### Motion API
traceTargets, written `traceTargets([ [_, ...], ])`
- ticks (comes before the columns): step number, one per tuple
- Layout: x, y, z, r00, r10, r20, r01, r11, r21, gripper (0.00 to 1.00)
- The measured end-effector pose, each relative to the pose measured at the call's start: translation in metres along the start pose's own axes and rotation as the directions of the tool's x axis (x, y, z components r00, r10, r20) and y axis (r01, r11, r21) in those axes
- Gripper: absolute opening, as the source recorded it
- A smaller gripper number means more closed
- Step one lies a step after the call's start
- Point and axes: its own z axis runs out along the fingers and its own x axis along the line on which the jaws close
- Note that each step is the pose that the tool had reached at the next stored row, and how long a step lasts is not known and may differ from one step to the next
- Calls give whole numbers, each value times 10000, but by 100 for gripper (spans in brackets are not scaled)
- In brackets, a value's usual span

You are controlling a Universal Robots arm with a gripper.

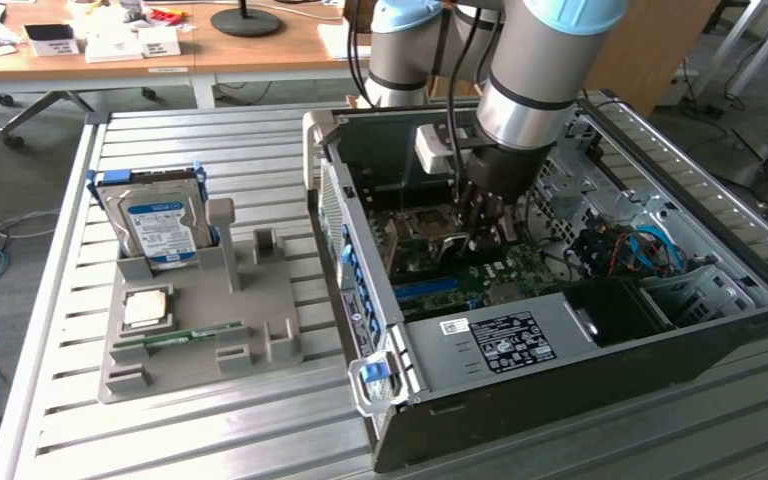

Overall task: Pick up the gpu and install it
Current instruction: 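Insert the gpu into the slot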

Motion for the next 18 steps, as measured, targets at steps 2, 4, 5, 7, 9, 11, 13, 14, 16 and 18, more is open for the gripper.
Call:
traceTargets([
  [2, 1, 3, 0, 10000, -3, -33, 3, 10000, 1, 27],
  [4, 1, 4, 0, 9999, -3, -110, 3, 10000, 5, 27],
  [5, 0, 4, 0, 9999, -4, -154, 4, 10000, 7, 27],
  [7, 1, 5, 2, 9998, -5, -191, 6, 10000, 9, 27],
  [9, 1, 8, 3, 9998, -4, -194, 5, 10000, 9, 27],
  [11, 1, 10, 6, 9998, -5, -193, 5, 10000, 9, 27],
  [13, 0, 15, 7, 9998, -3, -192, 3, 10000, 10, 27],
  [14, -1, 19, 8, 9998, -2, -192, 3, 10000, 10, 27],
  [16, -3, 29, 9, 9998, -4, -191, 4, 10000, 10, 27],
  [18, -3, 30, 9, 9998, -5, -191, 6, 10000, 10, 27],
])
